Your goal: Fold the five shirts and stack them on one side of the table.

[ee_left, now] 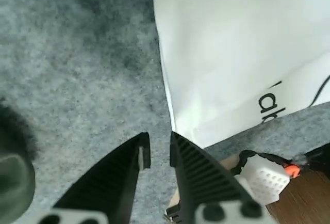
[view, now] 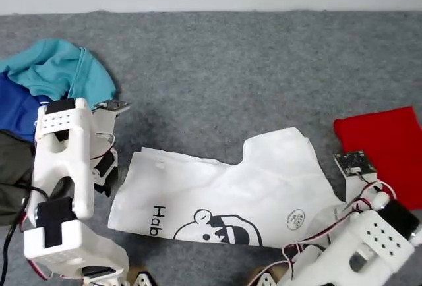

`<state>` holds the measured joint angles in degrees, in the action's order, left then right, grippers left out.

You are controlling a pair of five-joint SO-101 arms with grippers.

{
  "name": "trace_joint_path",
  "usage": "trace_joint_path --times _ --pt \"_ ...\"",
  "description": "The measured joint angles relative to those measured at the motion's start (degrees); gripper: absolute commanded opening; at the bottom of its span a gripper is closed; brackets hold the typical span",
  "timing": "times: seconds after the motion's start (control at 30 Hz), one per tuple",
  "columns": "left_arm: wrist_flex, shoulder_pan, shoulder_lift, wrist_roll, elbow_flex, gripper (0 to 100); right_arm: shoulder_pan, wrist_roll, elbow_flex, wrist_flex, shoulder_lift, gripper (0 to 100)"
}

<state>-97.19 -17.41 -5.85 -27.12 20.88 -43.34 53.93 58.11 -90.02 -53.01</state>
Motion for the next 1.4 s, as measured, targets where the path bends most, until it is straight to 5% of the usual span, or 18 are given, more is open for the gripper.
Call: trace_joint_path --times 0.17,0.37,0.57,0.93,1.4 --pt "0.0 0.0 0.0 -0.1 0.0 8 0.0 0.7 0.2 -3.0 0.0 47.5" --pt "0.0 0.0 0.0 -0.1 0.0 8 -0.1 10.4 1.0 -4.0 -0.9 47.5" --pt "0.0 0.0 0.0 -0.3 0.0 8 1.4 1.5 1.5 0.9 -0.7 47.6" --pt "0.0 0.0 0.0 -0.3 0.3 8 22.7 2.9 15.4 14.2 -0.8 47.5" --pt "0.0 0.0 0.0 -0.3 2.5 8 23.6 2.7 2.0 1.7 -1.1 47.5"
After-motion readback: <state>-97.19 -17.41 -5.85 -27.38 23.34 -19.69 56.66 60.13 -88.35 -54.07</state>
